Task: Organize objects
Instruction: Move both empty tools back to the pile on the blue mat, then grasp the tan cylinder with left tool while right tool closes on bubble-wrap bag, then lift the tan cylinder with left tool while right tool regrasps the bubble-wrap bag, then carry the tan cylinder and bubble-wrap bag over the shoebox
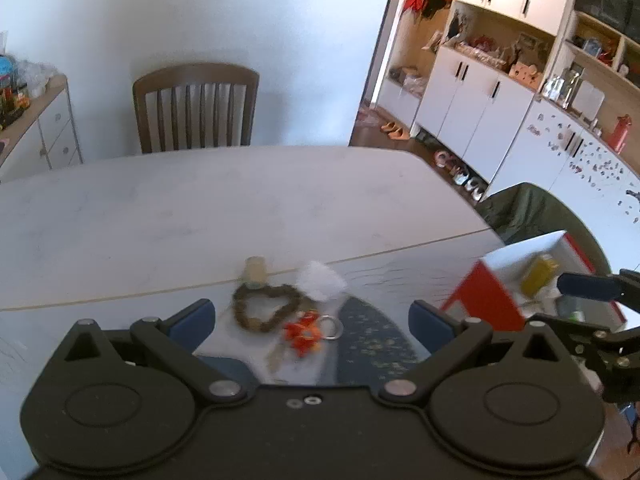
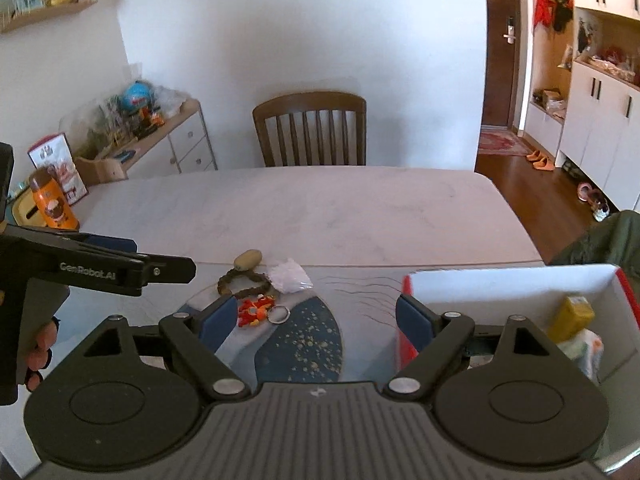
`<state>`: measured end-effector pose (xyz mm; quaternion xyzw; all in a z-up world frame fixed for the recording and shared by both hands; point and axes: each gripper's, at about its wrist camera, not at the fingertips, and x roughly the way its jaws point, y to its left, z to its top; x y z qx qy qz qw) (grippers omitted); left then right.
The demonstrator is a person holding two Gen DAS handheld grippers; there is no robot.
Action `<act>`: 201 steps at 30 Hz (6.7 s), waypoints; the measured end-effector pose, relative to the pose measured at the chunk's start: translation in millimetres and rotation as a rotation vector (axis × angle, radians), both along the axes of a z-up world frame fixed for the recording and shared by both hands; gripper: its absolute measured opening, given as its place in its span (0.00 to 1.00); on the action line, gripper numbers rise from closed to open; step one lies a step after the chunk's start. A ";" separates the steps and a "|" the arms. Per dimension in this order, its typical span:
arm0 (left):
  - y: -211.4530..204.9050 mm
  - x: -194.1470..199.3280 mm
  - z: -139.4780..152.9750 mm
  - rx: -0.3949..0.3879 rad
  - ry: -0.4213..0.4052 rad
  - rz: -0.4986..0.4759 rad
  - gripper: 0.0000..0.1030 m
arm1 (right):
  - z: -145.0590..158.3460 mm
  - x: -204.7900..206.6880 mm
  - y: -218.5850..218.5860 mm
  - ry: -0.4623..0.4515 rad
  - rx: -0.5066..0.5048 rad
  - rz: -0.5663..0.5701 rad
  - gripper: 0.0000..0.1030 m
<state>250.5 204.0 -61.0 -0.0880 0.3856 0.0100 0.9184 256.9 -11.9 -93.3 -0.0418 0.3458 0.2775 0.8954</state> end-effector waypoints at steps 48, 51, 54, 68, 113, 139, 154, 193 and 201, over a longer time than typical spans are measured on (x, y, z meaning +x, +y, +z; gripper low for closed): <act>56.7 121.0 -125.4 -0.071 0.176 0.031 0.29 | -133.3 145.4 130.5 0.258 -0.109 0.060 0.45; 56.0 120.4 -127.3 -0.092 0.173 0.017 0.22 | -133.4 145.0 130.6 0.253 -0.107 0.059 0.40; 56.7 119.3 -127.9 -0.102 0.172 0.019 0.20 | -133.4 143.3 130.6 0.246 -0.107 0.051 0.34; 56.2 104.0 -104.5 -0.117 0.155 0.035 0.18 | -107.6 135.7 118.4 0.190 -0.081 0.004 0.06; 53.8 51.0 -70.8 -0.171 0.134 0.031 0.18 | -123.3 123.4 109.3 0.266 -0.084 0.039 0.58; 31.2 40.0 -44.2 -0.162 0.098 -0.007 0.18 | -89.6 97.0 86.0 0.263 -0.004 0.014 0.27; -32.1 10.6 6.0 -0.143 0.036 -0.102 0.18 | -20.7 37.6 20.7 0.200 0.008 -0.006 0.28; -240.3 59.5 5.0 -0.085 0.066 -0.255 0.18 | -22.5 41.4 -214.7 0.164 0.008 -0.162 0.28; -268.5 93.4 -14.2 -0.067 0.120 -0.261 0.18 | -44.2 42.5 -223.2 0.198 -0.045 -0.094 0.28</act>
